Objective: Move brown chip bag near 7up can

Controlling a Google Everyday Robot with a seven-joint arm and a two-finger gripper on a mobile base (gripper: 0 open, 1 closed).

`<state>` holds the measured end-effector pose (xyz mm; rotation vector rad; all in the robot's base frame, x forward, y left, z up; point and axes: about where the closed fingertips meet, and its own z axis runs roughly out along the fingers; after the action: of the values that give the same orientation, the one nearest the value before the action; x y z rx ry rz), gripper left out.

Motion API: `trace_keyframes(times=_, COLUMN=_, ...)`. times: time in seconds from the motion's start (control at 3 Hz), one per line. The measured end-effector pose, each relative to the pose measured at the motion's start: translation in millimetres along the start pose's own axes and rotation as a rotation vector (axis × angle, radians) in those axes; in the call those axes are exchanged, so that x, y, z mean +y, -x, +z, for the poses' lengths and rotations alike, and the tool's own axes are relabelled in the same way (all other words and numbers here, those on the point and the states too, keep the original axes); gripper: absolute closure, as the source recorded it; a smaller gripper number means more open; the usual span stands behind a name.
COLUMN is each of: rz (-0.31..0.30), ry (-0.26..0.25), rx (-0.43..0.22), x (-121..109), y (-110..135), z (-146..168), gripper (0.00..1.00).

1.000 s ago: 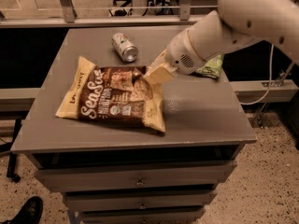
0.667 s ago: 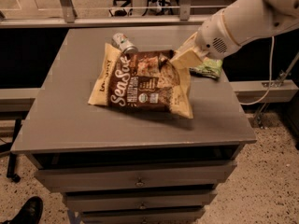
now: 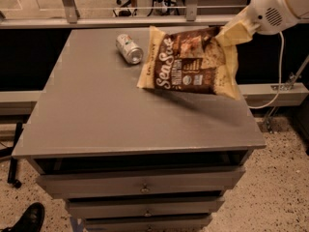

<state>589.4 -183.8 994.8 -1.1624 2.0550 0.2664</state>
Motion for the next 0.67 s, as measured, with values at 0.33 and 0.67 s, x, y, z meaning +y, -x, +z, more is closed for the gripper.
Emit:
trace_keyframes(times=0.33, rz=0.101, ry=-0.098, rx=0.014, x=-50.6, y=6.6, z=-17.2, gripper=1.00)
trace_keyframes(times=0.67, rz=0.150, ry=-0.157, rx=0.007, x=-75.1, y=20.6, z=-21.6, gripper=1.00)
